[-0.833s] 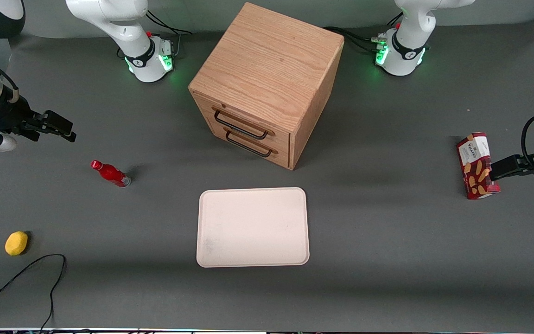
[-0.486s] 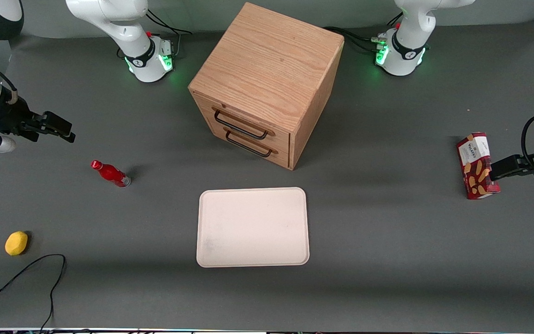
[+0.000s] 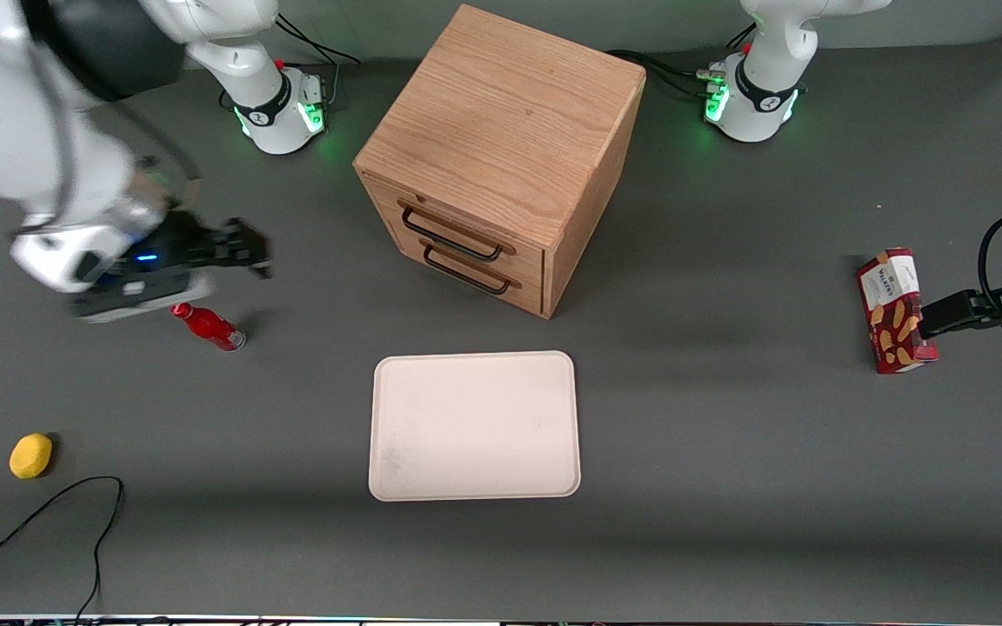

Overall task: Open upper drawer
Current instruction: 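Move the open right gripper to the upper drawer's black handle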

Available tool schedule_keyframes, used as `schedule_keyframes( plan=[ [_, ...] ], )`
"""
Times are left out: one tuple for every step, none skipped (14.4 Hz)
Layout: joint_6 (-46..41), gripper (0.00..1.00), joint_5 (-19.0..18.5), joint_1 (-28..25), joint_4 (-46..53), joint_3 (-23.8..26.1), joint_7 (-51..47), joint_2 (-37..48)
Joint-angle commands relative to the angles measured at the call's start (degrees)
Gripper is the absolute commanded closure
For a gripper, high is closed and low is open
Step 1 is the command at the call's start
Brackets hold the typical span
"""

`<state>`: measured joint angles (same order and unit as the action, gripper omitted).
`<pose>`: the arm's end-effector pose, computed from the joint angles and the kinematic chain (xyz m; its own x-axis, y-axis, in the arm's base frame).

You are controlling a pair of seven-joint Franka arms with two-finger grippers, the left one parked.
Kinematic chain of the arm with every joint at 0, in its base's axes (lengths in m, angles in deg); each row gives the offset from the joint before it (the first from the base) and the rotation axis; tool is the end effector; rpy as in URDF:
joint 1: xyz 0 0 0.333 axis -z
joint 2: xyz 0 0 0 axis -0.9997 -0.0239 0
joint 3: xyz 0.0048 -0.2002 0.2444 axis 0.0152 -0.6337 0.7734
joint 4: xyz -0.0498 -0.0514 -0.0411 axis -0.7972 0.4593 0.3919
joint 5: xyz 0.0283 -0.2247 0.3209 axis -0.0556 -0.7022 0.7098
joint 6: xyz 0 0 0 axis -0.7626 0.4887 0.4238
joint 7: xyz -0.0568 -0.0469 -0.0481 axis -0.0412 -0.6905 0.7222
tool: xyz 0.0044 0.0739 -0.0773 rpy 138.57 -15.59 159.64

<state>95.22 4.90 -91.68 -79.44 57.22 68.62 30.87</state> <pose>0.5666 0.2177 0.5853 0.9649 0.2609 0.0311 0.2626 -0.9614 -0.0820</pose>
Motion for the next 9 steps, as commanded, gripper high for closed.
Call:
schedule_keyframes(
  plan=[
    [0.19, 0.0, -0.49, 0.15, 3.8, 7.41, 6.95, -3.65],
    [0.02, 0.0, -0.4, 0.15, 3.72, 9.6, 13.08, -4.44],
    [-0.33, 0.0, -0.66, 0.15, 3.63, 11.89, 17.41, -5.32],
    [-0.6, 0.0, -0.66, 0.15, 3.46, 13.21, 18.84, -5.85],
    [-1.12, 0.0, -0.4, 0.15, 3.19, 14.1, 19.03, -6.29],
    [-2.08, 0.0, -0.23, 0.15, 3.28, 15.59, 19.03, -7.43],
    [-2.27, 0.0, -0.14, 0.06, 3.19, 16.65, 19.03, -7.88],
    [-2.18, 0.0, -0.05, -0.03, 3.1, 16.92, 19.21, -8.84],
    [-2.18, 0.0, 0.13, -1.07, 2.49, 16.92, 20.25, -9.37]
  ],
)
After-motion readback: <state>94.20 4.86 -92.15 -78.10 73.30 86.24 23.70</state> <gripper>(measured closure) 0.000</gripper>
